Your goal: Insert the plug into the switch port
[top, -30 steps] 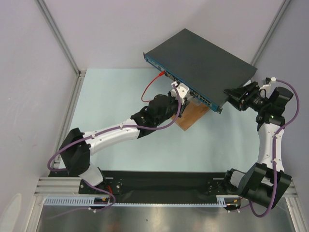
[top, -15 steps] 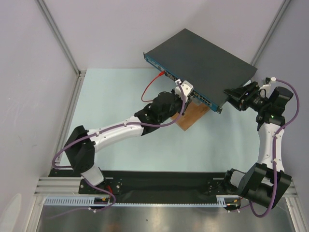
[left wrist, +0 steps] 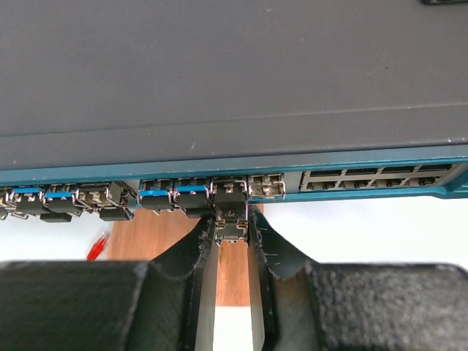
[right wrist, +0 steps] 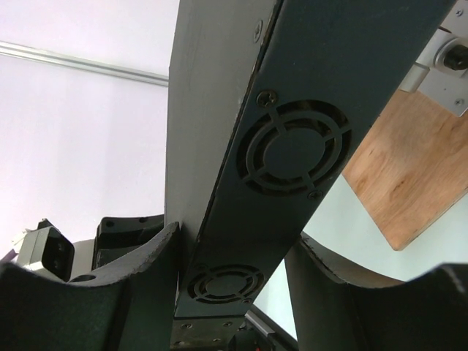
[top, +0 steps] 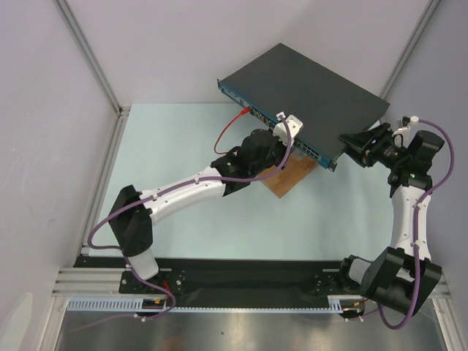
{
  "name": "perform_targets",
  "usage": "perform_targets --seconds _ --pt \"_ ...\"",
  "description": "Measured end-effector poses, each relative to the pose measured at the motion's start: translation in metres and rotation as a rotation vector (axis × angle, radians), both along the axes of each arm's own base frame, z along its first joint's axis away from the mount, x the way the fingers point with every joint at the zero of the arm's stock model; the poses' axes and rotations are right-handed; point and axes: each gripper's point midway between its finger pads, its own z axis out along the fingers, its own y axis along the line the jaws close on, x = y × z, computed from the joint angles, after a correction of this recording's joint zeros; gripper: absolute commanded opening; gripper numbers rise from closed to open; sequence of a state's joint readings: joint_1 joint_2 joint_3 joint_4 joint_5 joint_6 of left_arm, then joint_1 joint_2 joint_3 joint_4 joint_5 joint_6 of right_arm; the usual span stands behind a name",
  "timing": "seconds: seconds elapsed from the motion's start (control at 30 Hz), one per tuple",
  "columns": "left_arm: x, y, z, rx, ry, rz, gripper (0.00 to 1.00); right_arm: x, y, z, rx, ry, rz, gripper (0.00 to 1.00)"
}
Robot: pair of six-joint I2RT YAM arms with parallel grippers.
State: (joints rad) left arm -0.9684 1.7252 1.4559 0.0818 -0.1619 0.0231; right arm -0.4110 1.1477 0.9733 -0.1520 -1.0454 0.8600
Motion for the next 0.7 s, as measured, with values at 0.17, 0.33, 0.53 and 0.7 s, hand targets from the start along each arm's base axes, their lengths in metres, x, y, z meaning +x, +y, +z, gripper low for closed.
perform_targets --seconds 0.17,0.33,0.53,0.7 --pt "-0.001 0.001 -0.002 0.037 0.028 -0.005 0.30 0.000 0.000 0.000 -0.002 0.001 0.000 0.00" --pt "-0.005 0.000 -0.008 0.036 0.036 -0.037 0.47 -0.001 0.001 0.000 -0.002 0.003 0.006 0.00" --pt "-0.018 0.028 -0.005 0.048 0.050 -0.040 0.48 -0.002 -0.001 0.000 0.001 0.005 0.012 0.00" --pt "-0.034 0.051 0.023 -0.002 0.023 -0.042 0.23 -0.002 -0.001 0.000 -0.001 0.002 0.016 0.00"
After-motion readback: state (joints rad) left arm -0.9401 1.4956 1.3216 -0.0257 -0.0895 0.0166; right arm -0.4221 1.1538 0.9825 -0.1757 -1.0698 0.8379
